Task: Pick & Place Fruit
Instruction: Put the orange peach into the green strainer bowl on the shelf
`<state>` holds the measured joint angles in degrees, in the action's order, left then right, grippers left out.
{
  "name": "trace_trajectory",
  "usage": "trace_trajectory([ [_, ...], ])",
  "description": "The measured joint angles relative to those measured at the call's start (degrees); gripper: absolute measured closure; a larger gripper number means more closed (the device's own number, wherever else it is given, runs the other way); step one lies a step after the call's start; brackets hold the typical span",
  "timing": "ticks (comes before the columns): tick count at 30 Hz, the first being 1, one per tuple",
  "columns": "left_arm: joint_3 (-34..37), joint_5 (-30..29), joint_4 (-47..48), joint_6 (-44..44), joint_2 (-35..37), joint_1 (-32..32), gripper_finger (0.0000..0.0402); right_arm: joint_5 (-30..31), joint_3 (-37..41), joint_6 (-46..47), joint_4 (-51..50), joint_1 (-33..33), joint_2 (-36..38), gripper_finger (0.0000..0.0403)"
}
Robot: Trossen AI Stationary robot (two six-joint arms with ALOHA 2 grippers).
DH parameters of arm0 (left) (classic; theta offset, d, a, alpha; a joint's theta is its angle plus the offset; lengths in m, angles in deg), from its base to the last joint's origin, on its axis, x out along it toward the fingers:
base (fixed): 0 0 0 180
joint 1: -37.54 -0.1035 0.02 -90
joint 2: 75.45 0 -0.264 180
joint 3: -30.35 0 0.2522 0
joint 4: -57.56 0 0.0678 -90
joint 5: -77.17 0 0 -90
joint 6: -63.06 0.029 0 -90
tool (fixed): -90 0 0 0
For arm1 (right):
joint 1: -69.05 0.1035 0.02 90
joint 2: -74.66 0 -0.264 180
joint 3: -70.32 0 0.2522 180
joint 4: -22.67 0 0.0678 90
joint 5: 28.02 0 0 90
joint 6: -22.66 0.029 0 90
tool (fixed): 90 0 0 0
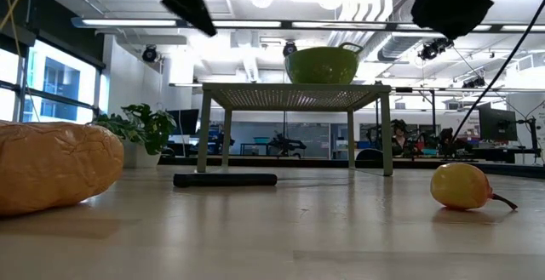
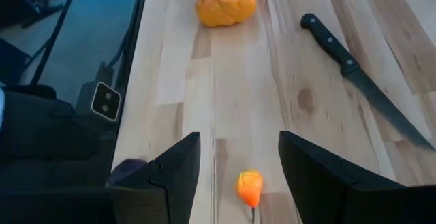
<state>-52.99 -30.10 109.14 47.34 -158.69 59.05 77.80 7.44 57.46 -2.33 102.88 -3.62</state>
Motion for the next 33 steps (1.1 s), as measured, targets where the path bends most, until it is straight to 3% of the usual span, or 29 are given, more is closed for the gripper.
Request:
trace_trajectory([
  [10,5.63,-6.18,-5.27,-7.98,-0.07,9.00,0.0112,6.70,0.00,3.10,-0.01,5.12,0.01,0.0211],
  [18,7.14,-10.10,-5.60,-14.43,-0.07,14.03,0.0112,6.72,0.00,4.45,0.06,7.01,-3.42,0.0211],
  [33,9.42,-10.78,-6.45,-17.57,-0.09,14.89,0.0112,8.23,0.00,-0.89,6.28,6.48,-15.55,0.0211],
])
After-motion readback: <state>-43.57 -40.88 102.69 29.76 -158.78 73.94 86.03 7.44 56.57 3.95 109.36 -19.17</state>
